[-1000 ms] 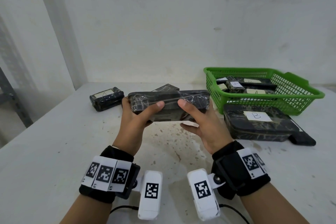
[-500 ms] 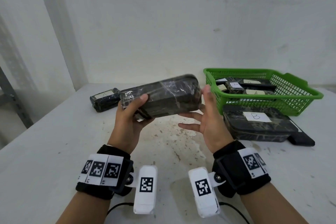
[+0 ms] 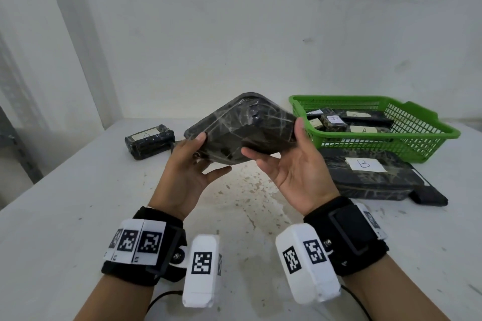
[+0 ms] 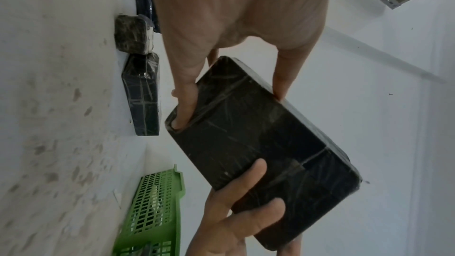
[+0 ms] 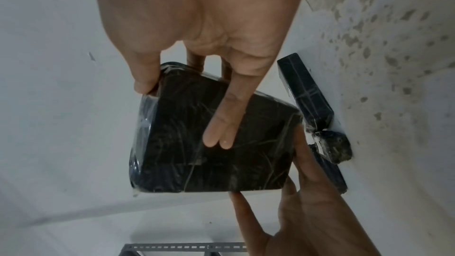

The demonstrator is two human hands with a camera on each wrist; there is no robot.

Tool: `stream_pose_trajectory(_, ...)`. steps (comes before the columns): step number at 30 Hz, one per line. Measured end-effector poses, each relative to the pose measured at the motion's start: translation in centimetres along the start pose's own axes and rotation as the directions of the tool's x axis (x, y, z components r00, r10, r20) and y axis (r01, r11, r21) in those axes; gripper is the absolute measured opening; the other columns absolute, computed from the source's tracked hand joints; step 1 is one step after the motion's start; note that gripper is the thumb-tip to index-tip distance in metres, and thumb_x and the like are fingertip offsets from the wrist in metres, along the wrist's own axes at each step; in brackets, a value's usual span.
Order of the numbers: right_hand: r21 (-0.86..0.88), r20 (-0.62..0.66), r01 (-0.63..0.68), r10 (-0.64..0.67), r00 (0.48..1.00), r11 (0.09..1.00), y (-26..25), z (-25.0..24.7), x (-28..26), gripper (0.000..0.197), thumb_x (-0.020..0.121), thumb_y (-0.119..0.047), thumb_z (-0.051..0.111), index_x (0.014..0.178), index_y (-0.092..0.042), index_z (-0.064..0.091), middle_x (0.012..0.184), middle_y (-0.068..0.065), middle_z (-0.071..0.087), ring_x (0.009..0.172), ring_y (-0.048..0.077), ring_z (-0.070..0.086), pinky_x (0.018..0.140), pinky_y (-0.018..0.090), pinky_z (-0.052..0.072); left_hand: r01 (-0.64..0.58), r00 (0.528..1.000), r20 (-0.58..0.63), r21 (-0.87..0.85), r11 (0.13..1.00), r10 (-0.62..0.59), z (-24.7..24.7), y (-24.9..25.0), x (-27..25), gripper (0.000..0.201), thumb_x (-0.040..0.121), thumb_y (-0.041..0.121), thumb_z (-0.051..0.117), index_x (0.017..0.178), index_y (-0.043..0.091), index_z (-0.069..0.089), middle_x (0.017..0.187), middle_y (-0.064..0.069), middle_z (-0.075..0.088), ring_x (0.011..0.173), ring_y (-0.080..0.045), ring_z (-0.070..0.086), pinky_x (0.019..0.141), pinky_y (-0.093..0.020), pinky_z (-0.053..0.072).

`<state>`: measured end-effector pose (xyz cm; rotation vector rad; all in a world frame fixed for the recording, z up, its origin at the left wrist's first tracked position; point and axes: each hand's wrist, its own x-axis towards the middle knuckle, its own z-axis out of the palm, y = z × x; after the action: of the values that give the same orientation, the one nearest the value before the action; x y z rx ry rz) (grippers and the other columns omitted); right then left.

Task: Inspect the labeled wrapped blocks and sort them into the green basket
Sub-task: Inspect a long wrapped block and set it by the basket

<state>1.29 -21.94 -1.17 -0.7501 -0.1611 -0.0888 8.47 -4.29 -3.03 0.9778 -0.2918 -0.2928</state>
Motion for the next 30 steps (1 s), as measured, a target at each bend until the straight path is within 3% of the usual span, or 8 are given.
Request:
stream_pose_trajectory(4,-0.080,-0.001,0.079,-0.080,0.997,0.994,0.4,-0.4,0.4,0.072,0.082,-0.046,0.054,0.140,-0.003,0.043,0.129,0.024,0.061,0.090,0.039,0.072,0.071,0.030,0.062,-0.020,0.998,-0.056,0.068,0.997,0.024,-0.1,0.0,-0.1,0.086,0.064,0.040,0.074,0.139,0.005,0.050,0.126,-0.012,0.059,0.119,-0.026,0.057,0.093,-0.051,0.054)
stream_pose_trajectory(7,-0.140,0.015,0.171,-0.171,0.985,0.975,0.4,-0.6,0.6,0.065,0.074,-0.041,0.069,0.124,-0.006,0.049,0.115,0.019,0.067,0.092,0.036,0.072,0.080,0.035,0.061,-0.041,0.994,-0.090,0.161,0.986,0.056,0.0,-0.1,-0.1,0.092,0.064,0.049,0.072,0.147,0.027,0.038,0.147,-0.003,0.041,0.140,-0.026,0.036,0.102,-0.056,0.044)
stream_pose_trajectory(9,-0.184,0.013,0.207,-0.208,0.978,0.961,0.5,-0.8,0.7,0.051,0.068,-0.033,0.074,0.107,-0.008,0.052,0.106,0.013,0.070,0.092,0.030,0.071,0.080,0.035,0.060,-0.089,0.995,-0.026,0.178,0.980,0.095,0.1,-0.1,-0.2,0.090,0.062,0.056,0.069,0.144,0.045,0.036,0.156,0.005,0.029,0.143,-0.021,0.030,0.107,-0.058,0.038)
stream_pose_trajectory(11,-0.242,0.026,0.205,-0.204,0.979,0.948,0.7,-1.1,0.8,0.042,0.064,-0.026,0.076,0.097,-0.012,0.053,0.104,0.011,0.069,0.093,0.026,0.070,0.078,0.033,0.059,-0.127,0.989,0.106,0.202,0.971,0.108,0.4,-0.1,-0.4,0.079,0.065,0.058,0.067,0.139,0.051,0.041,0.151,0.010,0.041,0.140,-0.018,0.039,0.106,-0.055,0.039)
stream_pose_trajectory(14,-0.359,0.106,0.198,-0.171,0.980,0.912,1.0,-1.5,0.9,0.041,0.066,-0.017,0.083,0.096,-0.014,0.055,0.109,0.007,0.065,0.098,0.022,0.067,0.078,0.030,0.057,-0.181,0.970,0.203,0.232,0.956,0.134,0.4,-0.5,-0.4,0.063,0.065,0.048,0.075,0.125,0.038,0.056,0.121,0.015,0.066,0.120,-0.018,0.060,0.099,-0.045,0.047)
stream_pose_trajectory(18,-0.398,0.164,0.247,-0.197,0.967,0.884,1.1,-1.3,0.8,0.050,0.063,-0.036,0.088,0.097,-0.016,0.058,0.102,-0.009,0.067,0.099,0.015,0.066,0.078,0.027,0.054,-0.323,0.944,0.150,0.239,0.916,0.294,0.1,-0.8,-0.1,0.034,0.069,0.034,0.074,0.097,0.018,0.065,0.127,0.010,0.064,0.115,-0.019,0.065,0.087,-0.033,0.056)
stream_pose_trajectory(24,-0.515,0.072,0.314,-0.325,0.943,0.798,1.8,-1.5,0.8,0.018,0.081,-0.017,0.070,0.093,-0.013,0.058,0.108,0.003,0.060,0.079,0.016,0.066,0.064,0.026,0.053,-0.369,0.929,0.147,0.291,0.883,0.340,0.1,-1.0,-0.1,0.033,0.068,0.034,0.075,0.094,0.016,0.066,0.108,0.009,0.072,0.102,-0.018,0.070,0.080,-0.031,0.058)
stream_pose_trajectory(30,-0.490,0.045,0.248,-0.260,0.964,0.835,1.3,-1.6,1.0,0.025,0.083,-0.021,0.075,0.095,-0.013,0.056,0.099,-0.003,0.063,0.082,0.017,0.064,0.065,0.027,0.054,-0.351,0.936,0.138,0.320,0.880,0.324,0.0,-1.1,-0.1,0.030,0.076,0.024,0.079,0.099,0.009,0.066,0.112,-0.003,0.071,0.103,-0.023,0.070,0.085,-0.038,0.058)
